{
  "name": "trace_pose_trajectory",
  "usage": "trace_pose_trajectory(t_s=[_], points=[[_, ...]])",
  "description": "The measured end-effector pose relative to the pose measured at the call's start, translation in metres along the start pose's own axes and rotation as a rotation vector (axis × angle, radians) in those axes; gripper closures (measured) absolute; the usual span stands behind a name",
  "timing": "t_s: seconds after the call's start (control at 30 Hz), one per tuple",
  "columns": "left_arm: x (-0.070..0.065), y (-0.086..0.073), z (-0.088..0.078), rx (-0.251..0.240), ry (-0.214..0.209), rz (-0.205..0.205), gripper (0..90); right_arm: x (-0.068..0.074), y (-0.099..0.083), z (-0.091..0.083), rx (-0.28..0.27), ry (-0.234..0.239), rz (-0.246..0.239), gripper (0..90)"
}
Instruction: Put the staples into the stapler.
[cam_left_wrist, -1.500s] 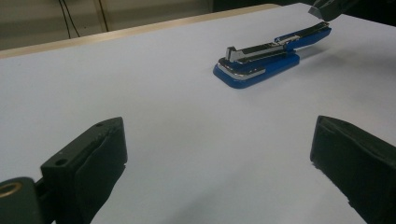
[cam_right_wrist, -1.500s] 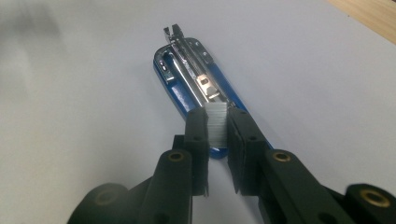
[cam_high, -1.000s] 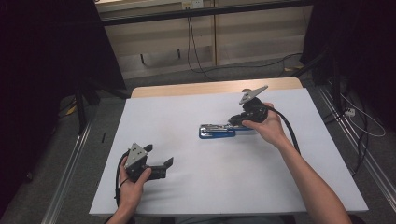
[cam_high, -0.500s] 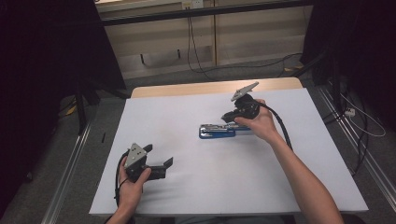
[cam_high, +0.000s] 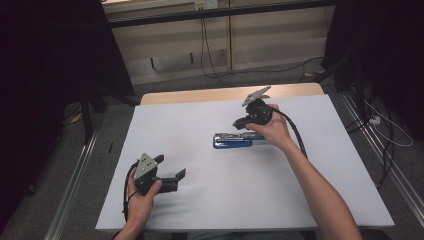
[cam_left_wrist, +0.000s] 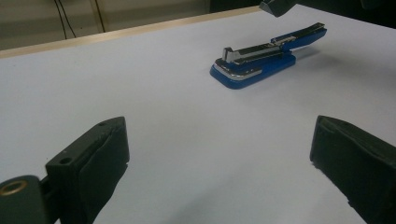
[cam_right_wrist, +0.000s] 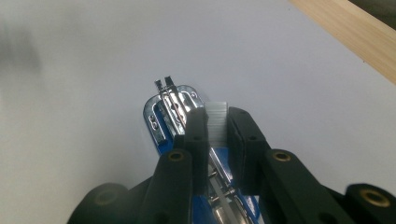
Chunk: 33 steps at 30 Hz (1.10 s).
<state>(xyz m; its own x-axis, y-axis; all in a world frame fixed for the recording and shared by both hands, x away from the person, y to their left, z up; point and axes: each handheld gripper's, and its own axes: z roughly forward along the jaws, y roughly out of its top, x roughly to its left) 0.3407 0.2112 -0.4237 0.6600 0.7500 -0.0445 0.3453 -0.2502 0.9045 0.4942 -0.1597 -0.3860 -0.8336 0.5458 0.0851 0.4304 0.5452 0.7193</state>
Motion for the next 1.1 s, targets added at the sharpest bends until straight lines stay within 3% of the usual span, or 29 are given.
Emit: trace_pose_trajectory(t_s=[0.23, 0.6, 0.87, 1.1], points=[[0.0, 0.0, 0.0, 0.0, -0.001, -0.001, 4.7, 0.004, 0.009, 0.004, 0.007, -0.002, -0.037, 79.5], [0.0, 0.0, 0.0, 0.003, -0.001, -0.001, 4.7, 0.003, 0.015, 0.011, 0.012, 0.005, -0.033, 79.5], [0.0, 0.0, 0.0, 0.003, -0.003, 0.001, 4.7, 0.004, 0.021, 0.015, 0.028, 0.006, -0.08, 79.5], [0.0, 0.0, 0.0, -0.001, -0.004, 0.001, 4.7, 0.005, 0.023, 0.018, 0.037, 0.015, -0.086, 79.5]])
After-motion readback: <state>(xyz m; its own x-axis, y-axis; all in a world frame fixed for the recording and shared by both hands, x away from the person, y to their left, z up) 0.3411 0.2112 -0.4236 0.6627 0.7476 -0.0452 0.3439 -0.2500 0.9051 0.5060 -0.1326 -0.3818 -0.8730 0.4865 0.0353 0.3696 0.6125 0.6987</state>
